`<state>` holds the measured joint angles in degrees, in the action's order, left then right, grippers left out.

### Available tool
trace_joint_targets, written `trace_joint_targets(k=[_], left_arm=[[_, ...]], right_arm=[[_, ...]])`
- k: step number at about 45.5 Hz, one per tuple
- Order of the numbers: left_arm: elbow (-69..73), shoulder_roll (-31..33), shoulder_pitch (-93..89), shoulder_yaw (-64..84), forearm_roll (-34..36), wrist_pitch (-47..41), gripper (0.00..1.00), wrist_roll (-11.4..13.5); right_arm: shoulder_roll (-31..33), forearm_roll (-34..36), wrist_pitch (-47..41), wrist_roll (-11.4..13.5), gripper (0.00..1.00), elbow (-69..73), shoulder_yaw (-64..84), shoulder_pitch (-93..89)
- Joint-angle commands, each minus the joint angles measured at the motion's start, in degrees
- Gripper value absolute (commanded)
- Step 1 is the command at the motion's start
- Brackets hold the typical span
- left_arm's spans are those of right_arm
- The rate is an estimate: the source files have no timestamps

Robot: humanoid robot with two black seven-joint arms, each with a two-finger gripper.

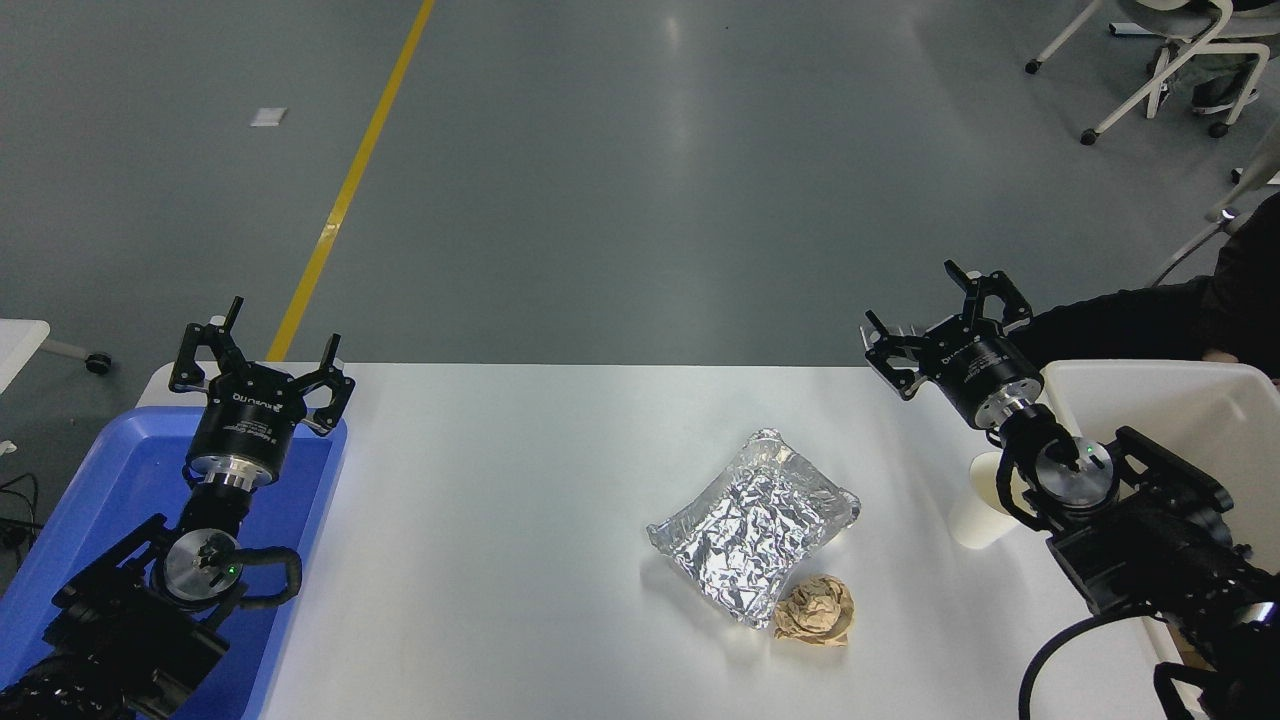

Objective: Pick up paper cup place in dustbin

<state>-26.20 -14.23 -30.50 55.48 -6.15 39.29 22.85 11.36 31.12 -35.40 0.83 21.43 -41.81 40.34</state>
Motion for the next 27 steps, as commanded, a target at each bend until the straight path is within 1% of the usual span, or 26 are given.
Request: trace_joint_targets(k=[1, 7, 11, 14, 20, 25, 27], left_arm=[[0.0, 0.0, 0.2, 0.0, 0.3, 0.0, 1.00, 0.1], [0.0, 0.0, 0.0, 0.0, -0.1, 0.0, 1.00, 0.0], [0.0, 0.0, 0.0, 0.0, -0.1, 0.0, 1.00, 0.0], [0.0, 0.0, 0.0, 0.0, -0.1, 0.0, 1.00, 0.0], [0.0, 0.0, 0.0, 0.0, -0.1, 0.0, 1.00, 0.0], [0.0, 0.0, 0.0, 0.0, -0.1, 0.0, 1.00, 0.0], [0.0, 0.0, 0.0, 0.0, -0.1, 0.0, 1.00, 0.0]], right_arm=[[-0.2, 0.1, -0.7, 0.0, 1.00, 0.6, -0.7, -0.7], [-0.3, -0.4, -0.7, 0.0, 1.00, 0.6, -0.2, 0.2], [0.1, -2.6, -0.5, 0.2, 1.00, 1.2, 1.6, 2.4], [0.9, -6.9, -0.6, 0.2, 1.00, 2.0, 5.2, 5.4], [6.0, -15.9, -0.7, 0.7, 1.00, 7.5, 13.8, 14.7], [8.9, -21.4, -0.6, 0.8, 1.00, 12.1, 23.0, 23.8], [9.6, -22.6, -0.6, 0.9, 1.00, 12.8, 28.0, 28.0]])
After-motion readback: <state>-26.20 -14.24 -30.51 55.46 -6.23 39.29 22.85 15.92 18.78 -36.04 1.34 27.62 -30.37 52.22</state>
